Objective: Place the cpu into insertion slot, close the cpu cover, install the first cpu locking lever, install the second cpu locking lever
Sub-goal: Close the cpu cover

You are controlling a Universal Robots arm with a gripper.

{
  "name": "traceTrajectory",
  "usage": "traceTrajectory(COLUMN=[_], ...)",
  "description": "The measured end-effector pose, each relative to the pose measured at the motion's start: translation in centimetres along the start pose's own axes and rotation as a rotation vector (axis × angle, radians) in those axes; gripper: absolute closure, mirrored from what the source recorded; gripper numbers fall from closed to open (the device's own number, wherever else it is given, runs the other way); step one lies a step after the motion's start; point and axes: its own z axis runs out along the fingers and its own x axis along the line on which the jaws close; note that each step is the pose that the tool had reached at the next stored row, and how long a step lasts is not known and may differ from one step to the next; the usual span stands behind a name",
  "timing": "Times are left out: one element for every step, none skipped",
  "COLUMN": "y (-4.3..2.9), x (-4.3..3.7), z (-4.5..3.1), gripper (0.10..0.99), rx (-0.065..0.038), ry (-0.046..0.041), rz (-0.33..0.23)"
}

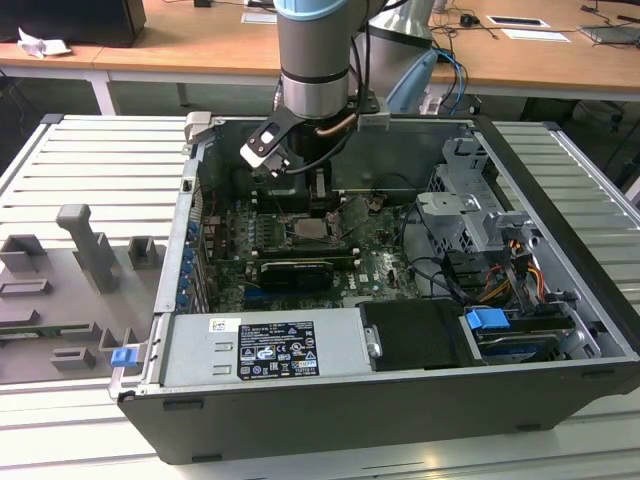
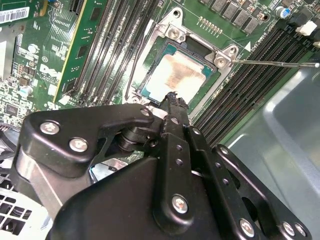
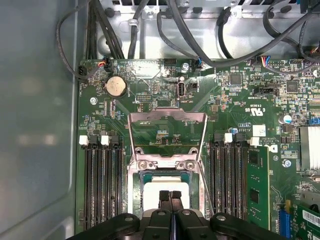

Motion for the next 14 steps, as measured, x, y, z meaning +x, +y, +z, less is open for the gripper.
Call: traceTrajectory(y=[0.0, 0.0, 0.0, 0.0, 0.0, 0.0, 0.01, 0.01, 0.01, 0.02, 0.02, 0.03, 0.03, 0.03], x=[0.0, 0.0, -0.01, -0.01, -0.01, -0.02, -0.02, -0.02, -0.02, -0.01, -0.01, -0.01, -0.01, -0.01], z=[0.0, -0.01, -0.01, -0.01, -0.02, -0.03, -0.07, -0.11, -0.13, -0.2, -0.24, -0.28, -0.35, -0.38], gripper=[0.98, 0.98, 0.98, 0.98, 0.98, 0.98, 0.98, 0.98, 0.98, 0.98, 0.98, 0.98, 0.98, 0.98], rx=[0.0, 0.0, 0.0, 0.0, 0.0, 0.0, 0.0, 0.0, 0.0, 0.0, 0.0, 0.0, 0.0, 0.0], ry=[0.0001, 0.0003, 0.0005, 0.0007, 0.001, 0.0012, 0.0011, 0.0011, 0.001, 0.0012, 0.0012, 0.0012, 0.0013, 0.0012], rz=[0.0, 0.0, 0.0, 0.0, 0.0, 0.0, 0.0, 0.0, 0.0, 0.0, 0.0, 0.0, 0.0, 0.0])
